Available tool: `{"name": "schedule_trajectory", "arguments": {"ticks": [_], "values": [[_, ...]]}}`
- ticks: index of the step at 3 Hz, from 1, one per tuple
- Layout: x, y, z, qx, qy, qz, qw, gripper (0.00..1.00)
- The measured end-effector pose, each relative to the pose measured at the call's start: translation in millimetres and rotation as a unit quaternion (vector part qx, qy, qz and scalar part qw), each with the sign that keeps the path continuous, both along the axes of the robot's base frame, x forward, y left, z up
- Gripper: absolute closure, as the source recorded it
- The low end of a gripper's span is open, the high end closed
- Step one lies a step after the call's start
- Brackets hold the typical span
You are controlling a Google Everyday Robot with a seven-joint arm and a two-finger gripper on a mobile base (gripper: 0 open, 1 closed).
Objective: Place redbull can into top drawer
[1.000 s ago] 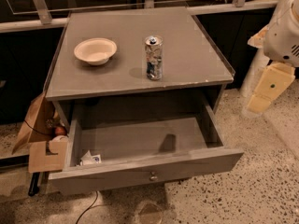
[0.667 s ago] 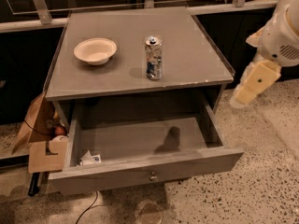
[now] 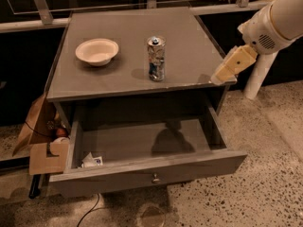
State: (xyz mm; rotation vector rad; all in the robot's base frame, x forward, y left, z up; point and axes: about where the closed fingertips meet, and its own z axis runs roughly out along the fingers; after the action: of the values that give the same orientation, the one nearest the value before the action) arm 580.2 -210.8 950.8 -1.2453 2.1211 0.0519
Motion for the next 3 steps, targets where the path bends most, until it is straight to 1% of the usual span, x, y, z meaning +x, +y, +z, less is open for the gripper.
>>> {"name": "schedule_trajectory", "arguments": {"ticks": [1,2,3], "values": [[44.9,34.6,1.8,0.038,-0.02,0.019,0.9989,0.0],[67.4,61.4,-3.0,0.056,-0.022,0.039,0.9974,0.0],[86.5,89.1,-16.3,0.073,-0.021,0.061,0.9952,0.0]]}}
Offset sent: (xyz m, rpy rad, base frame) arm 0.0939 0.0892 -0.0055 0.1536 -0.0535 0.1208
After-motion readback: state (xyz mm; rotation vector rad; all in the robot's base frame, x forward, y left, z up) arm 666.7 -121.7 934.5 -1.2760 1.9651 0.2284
